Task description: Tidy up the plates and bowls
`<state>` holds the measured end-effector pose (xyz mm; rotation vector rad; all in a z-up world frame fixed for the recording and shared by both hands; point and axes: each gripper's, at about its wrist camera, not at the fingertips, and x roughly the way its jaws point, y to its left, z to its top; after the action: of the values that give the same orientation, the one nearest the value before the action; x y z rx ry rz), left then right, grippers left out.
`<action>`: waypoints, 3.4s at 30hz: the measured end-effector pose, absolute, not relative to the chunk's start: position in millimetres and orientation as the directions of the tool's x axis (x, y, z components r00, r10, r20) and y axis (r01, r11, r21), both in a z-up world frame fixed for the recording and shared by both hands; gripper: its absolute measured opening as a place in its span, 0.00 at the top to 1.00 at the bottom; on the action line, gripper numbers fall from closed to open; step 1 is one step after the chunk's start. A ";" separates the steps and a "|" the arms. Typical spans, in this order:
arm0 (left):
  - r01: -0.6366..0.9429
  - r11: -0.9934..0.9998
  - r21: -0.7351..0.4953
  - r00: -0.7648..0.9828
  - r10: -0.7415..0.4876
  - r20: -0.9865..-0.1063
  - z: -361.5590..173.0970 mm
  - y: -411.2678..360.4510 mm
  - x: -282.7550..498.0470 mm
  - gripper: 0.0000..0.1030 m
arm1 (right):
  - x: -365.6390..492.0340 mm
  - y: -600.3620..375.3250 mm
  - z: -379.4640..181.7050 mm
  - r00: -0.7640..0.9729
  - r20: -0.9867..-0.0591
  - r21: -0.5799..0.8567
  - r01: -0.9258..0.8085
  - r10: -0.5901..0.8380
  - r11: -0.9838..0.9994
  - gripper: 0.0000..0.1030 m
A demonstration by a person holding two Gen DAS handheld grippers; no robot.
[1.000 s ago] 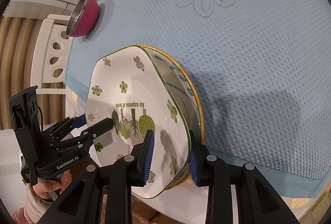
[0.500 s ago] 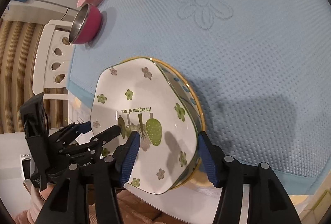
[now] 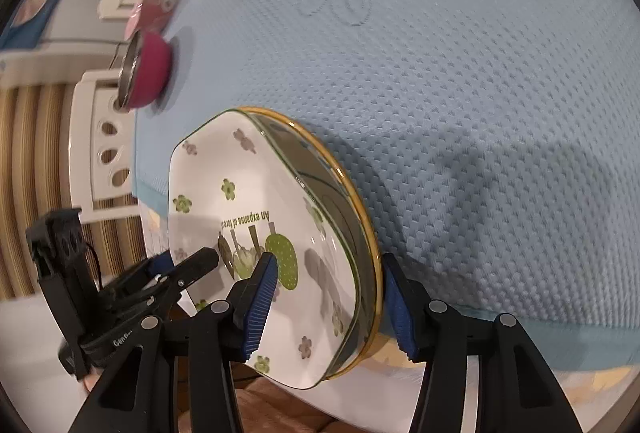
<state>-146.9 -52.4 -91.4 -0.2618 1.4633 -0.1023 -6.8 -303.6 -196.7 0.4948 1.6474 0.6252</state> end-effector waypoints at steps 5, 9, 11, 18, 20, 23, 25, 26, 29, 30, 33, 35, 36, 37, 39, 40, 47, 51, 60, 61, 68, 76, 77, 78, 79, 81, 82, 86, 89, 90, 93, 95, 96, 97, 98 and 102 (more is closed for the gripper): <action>-0.088 0.976 -0.200 0.132 -0.188 -0.973 -84.1 -47.2 -130.3 0.48 | 3.7 -295.9 -193.9 -0.154 -0.743 0.660 -0.006 0.652 0.751 0.49; -0.095 0.975 -0.200 0.138 -0.186 -0.973 -84.0 -36.7 -114.6 0.48 | 13.2 -291.0 -192.0 -0.149 -0.737 0.667 -0.009 0.659 0.745 0.49; -0.088 0.978 -0.188 0.139 -0.175 -0.975 -83.7 -34.1 -108.4 0.48 | 18.6 -284.6 -190.3 -0.147 -0.747 0.657 -0.019 0.648 0.754 0.49; -0.085 0.977 -0.197 0.116 -0.187 -0.976 -88.3 -21.4 -87.2 0.48 | 39.2 -269.1 -186.2 -0.117 -0.770 0.632 -0.003 0.627 0.775 0.49; -0.079 0.976 -0.202 0.112 -0.193 -0.975 -87.6 -15.1 -81.2 0.48 | 44.2 -265.5 -184.9 -0.111 -0.777 0.623 0.004 0.620 0.782 0.49; -0.064 0.976 -0.209 0.105 -0.202 -0.974 -86.5 -7.4 -76.4 0.48 | 51.5 -264.0 -184.2 -0.103 -0.784 0.615 0.014 0.613 0.789 0.49; -0.078 0.973 -0.217 0.093 -0.209 -0.973 -87.0 -4.1 -72.7 0.48 | 53.0 -262.9 -184.8 -0.104 -0.787 0.610 0.013 0.608 0.792 0.49; -0.083 0.973 -0.217 0.082 -0.210 -0.974 -87.0 -2.7 -71.4 0.48 | 52.7 -261.9 -185.5 -0.105 -0.786 0.611 0.015 0.609 0.792 0.49; -0.078 0.978 -0.194 0.068 -0.189 -0.980 -86.3 -9.3 -65.9 0.44 | 50.6 -270.5 -186.7 -0.101 -0.761 0.641 0.035 0.640 0.767 0.48; -0.082 0.981 -0.173 0.063 -0.168 -0.984 -84.7 -12.4 -65.1 0.41 | 49.2 -274.0 -186.0 -0.102 -0.750 0.653 0.040 0.653 0.756 0.47; -0.115 0.984 -0.137 0.057 -0.132 -0.990 -77.4 -20.1 -64.4 0.30 | 49.3 -287.9 -179.9 -0.112 -0.763 0.640 0.015 0.637 0.769 0.40; -0.146 0.982 -0.119 0.044 -0.114 -0.992 -70.1 -19.3 -65.4 0.28 | 53.7 -296.2 -175.0 -0.126 -0.783 0.617 -0.036 0.609 0.786 0.30; -0.161 0.981 -0.108 0.038 -0.103 -0.994 -67.0 -20.9 -64.9 0.28 | 56.8 -299.8 -173.1 -0.129 -0.787 0.614 -0.056 0.604 0.788 0.30; -0.175 0.980 -0.097 0.034 -0.093 -0.995 -63.3 -21.7 -64.5 0.28 | 60.1 -303.9 -172.3 -0.134 -0.788 0.612 -0.069 0.600 0.788 0.30; -0.216 0.974 -0.064 0.030 -0.059 -0.998 -51.3 -28.8 -63.3 0.28 | 69.7 -315.9 -171.3 -0.150 -0.791 0.609 -0.094 0.594 0.788 0.29; -0.242 0.969 -0.042 0.032 -0.035 -0.999 -43.7 -34.2 -62.2 0.28 | 74.1 -320.9 -170.5 -0.156 -0.792 0.608 -0.104 0.591 0.787 0.29; -0.347 0.924 -0.160 0.098 -0.133 -0.986 -13.1 -92.1 -37.1 0.28 | 113.2 -364.1 -166.8 -0.187 -0.814 0.580 -0.223 0.549 0.784 0.27; -0.386 0.897 -0.217 0.112 -0.188 -0.976 -20.1 -128.4 -27.5 0.28 | 132.3 -380.8 -167.4 -0.204 -0.825 0.565 -0.271 0.527 0.779 0.27; -0.392 0.879 -0.273 0.149 -0.232 -0.961 -29.3 -196.9 26.7 0.28 | 188.4 -424.8 -166.8 -0.167 -0.819 0.574 -0.255 0.549 0.778 0.27; -0.396 0.875 -0.279 0.157 -0.235 -0.959 -29.0 -197.0 29.6 0.28 | 197.5 -429.2 -166.5 -0.157 -0.820 0.572 -0.251 0.550 0.781 0.27; -0.490 0.809 -0.325 0.183 -0.269 -0.946 -53.2 -212.6 77.6 0.28 | 256.3 -455.4 -162.0 -0.075 -0.816 0.576 -0.199 0.574 0.793 0.27; -0.540 0.766 -0.349 0.241 -0.257 -0.936 -58.0 -222.2 123.1 0.28 | 305.0 -458.2 -170.3 -0.006 -0.784 0.615 -0.150 0.621 0.774 0.27; -0.544 0.765 -0.345 0.241 -0.251 -0.938 -59.8 -223.7 129.0 0.28 | 312.1 -457.4 -172.6 0.004 -0.790 0.606 -0.145 0.613 0.782 0.27; -0.547 0.762 -0.345 0.244 -0.250 -0.937 -60.8 -224.1 132.7 0.28 | 320.9 -461.6 -176.1 0.008 -0.795 0.600 -0.142 0.607 0.787 0.27; -0.550 0.760 -0.345 0.249 -0.245 -0.937 -61.8 -225.1 137.7 0.28 | 326.1 -460.2 -179.9 0.013 -0.797 0.597 -0.137 0.604 0.791 0.27; -0.552 0.765 -0.333 0.252 -0.228 -0.941 -63.5 -228.1 146.3 0.28 | 332.8 -460.1 -186.7 0.020 -0.796 0.598 -0.125 0.605 0.791 0.27; -0.551 0.766 -0.331 0.256 -0.223 -0.941 -63.7 -229.2 149.6 0.30 | 334.5 -459.3 -188.8 0.023 -0.798 0.595 -0.123 0.602 0.794 0.27; -0.538 0.784 -0.310 0.269 -0.190 -0.944 -67.8 -234.1 161.6 0.31 | 348.5 -453.7 -198.7 0.038 -0.812 0.574 -0.133 0.583 0.808 0.40; -0.533 0.792 -0.297 0.272 -0.171 -0.947 -68.3 -235.3 164.6 0.36 | 355.2 -448.4 -201.1 0.051 -0.811 0.571 -0.149 0.583 0.807 0.42; -0.524 0.801 -0.291 0.276 -0.163 -0.947 -67.3 -236.4 166.2 0.39 | 357.0 -447.0 -201.5 0.052 -0.811 0.570 -0.153 0.582 0.807 0.42; -0.520 0.816 -0.252 0.262 -0.128 -0.957 -68.3 -239.1 170.6 0.43 | 363.9 -441.3 -200.7 0.069 -0.812 0.561 -0.182 0.580 0.807 0.47; -0.526 0.817 -0.236 0.256 -0.113 -0.960 -70.4 -239.6 171.5 0.46 | 366.2 -440.2 -201.8 0.070 -0.815 0.556 -0.188 0.575 0.810 0.53; -0.525 0.819 -0.232 0.256 -0.109 -0.961 -71.0 -239.8 171.7 0.49 | 367.1 -439.5 -202.1 0.071 -0.815 0.555 -0.189 0.576 0.810 0.56; -0.524 0.821 -0.226 0.254 -0.103 -0.962 -71.7 -240.2 172.1 0.50 | 367.8 -438.3 -202.5 0.068 -0.813 0.559 -0.192 0.579 0.807 0.66; -0.522 0.824 -0.218 0.251 -0.096 -0.963 -72.7 -240.6 172.9 0.51 | 367.9 -437.1 -203.1 0.067 -0.817 0.553 -0.194 0.573 0.811 0.69; -0.522 0.830 -0.195 0.244 -0.074 -0.967 -75.7 -239.0 174.7 0.60 | 366.0 -438.4 -201.4 0.077 -0.831 0.526 -0.216 0.551 0.823 0.83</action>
<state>174.7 -239.0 -75.7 -0.5471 1.3046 0.3275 366.0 -438.4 -201.4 0.2958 1.3809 0.5874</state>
